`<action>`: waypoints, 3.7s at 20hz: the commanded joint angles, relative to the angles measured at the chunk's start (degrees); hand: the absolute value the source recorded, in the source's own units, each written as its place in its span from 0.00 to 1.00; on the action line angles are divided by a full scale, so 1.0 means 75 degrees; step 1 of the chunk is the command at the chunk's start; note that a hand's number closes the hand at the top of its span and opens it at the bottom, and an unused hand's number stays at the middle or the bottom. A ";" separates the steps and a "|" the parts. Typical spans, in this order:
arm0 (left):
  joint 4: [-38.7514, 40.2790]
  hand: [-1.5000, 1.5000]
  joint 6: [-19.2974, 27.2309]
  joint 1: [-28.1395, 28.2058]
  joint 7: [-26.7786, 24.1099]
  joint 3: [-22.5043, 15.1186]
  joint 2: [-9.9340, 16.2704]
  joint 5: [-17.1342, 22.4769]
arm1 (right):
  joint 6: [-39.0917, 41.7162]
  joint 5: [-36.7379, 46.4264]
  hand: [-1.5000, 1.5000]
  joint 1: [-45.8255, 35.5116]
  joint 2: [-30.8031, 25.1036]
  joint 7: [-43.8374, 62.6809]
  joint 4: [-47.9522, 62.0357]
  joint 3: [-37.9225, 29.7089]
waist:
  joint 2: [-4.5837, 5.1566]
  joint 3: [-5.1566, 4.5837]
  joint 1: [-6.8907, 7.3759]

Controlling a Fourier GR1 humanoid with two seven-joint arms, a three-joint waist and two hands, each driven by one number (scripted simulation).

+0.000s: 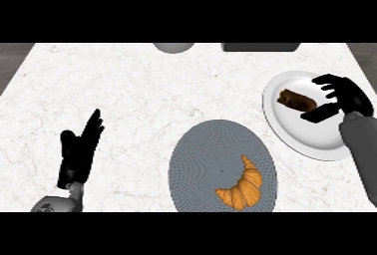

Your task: Pick the sweet potato from the placemat and place it in the plate

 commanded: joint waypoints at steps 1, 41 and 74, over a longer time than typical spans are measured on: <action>0.0068 0.50 -0.0044 0.0236 -0.0156 0.0143 0.0050 0.0011 | -0.0317 -0.0623 0.00 0.0117 0.0165 -0.1266 -0.0227 -0.0419 | -0.0005 0.0002 0.0000; -0.0851 0.50 -0.0605 0.0417 0.0518 0.0646 -0.0692 -0.0845 | -0.0542 -0.4095 0.00 0.1687 -0.0037 -0.3928 -0.0486 -0.1850 | -0.0018 -0.0003 -0.0021; -0.0947 0.50 -0.0808 0.0719 0.0319 0.0646 -0.1265 -0.1412 | -0.0725 -0.4703 0.00 0.1554 -0.1941 -0.6144 0.3213 -0.2646 | 0.0002 0.0005 0.0033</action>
